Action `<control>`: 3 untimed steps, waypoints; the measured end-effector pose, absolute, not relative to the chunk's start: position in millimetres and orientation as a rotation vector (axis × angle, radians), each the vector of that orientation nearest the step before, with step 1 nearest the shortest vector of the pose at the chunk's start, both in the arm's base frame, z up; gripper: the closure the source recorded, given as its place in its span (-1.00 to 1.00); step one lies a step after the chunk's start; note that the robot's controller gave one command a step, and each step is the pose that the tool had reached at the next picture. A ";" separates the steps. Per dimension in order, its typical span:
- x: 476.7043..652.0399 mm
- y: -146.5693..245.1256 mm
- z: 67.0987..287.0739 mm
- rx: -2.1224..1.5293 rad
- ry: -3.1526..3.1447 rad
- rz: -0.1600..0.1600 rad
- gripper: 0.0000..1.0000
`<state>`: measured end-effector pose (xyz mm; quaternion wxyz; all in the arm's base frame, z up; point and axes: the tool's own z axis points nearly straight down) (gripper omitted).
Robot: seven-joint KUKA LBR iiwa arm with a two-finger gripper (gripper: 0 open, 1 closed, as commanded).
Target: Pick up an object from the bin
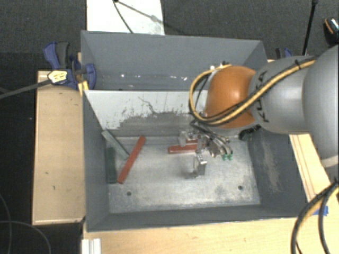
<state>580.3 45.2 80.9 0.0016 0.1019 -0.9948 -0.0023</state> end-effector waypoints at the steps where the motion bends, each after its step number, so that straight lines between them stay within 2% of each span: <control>1: 584.0 46.9 70.6 0.249 -3.128 -0.002 -1.00; 2: 585.7 46.9 72.8 0.250 -3.133 -0.001 1.00; 3: 583.8 46.7 70.8 0.250 -3.128 -0.001 -1.00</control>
Offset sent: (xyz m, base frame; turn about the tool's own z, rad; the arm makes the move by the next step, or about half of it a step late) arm 0.0034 0.0014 -0.0109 0.0466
